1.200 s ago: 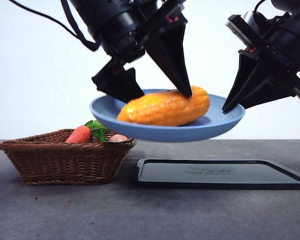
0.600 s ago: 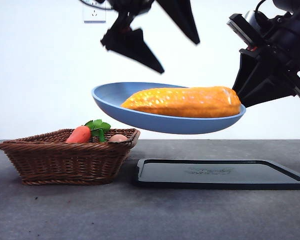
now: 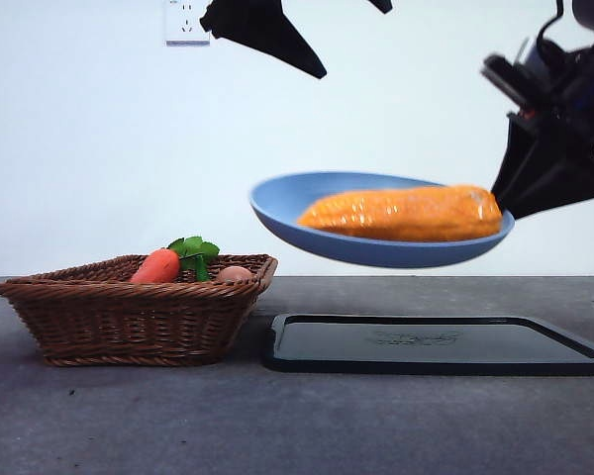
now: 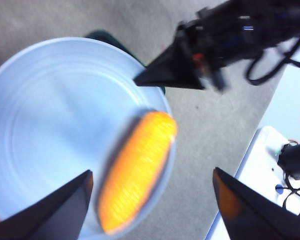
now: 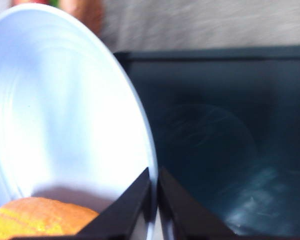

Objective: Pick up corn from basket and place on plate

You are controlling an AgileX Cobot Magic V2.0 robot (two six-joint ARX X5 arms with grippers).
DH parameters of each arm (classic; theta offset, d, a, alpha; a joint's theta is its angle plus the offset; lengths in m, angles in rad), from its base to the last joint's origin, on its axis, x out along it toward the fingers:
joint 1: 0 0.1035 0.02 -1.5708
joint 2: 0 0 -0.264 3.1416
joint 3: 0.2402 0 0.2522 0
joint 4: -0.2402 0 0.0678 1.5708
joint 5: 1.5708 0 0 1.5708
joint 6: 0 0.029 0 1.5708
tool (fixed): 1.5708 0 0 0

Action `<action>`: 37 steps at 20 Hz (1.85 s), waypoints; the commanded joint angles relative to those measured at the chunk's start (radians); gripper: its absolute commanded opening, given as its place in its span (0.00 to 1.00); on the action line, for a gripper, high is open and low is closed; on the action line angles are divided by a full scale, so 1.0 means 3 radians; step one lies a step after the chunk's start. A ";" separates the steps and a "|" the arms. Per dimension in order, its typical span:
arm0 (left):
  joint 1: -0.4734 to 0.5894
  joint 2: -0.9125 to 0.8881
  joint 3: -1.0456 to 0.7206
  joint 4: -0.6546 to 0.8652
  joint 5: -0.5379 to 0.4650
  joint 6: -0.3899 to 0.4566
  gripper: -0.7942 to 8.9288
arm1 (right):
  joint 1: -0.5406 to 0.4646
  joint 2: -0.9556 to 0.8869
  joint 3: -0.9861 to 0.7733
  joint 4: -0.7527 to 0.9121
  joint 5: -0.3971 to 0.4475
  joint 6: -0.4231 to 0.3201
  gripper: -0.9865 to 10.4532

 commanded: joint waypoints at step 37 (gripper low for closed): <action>0.0097 0.0069 0.0117 -0.0201 0.0015 0.0094 0.48 | -0.0113 -0.0412 0.0591 -0.1645 0.0076 -0.0896 0.24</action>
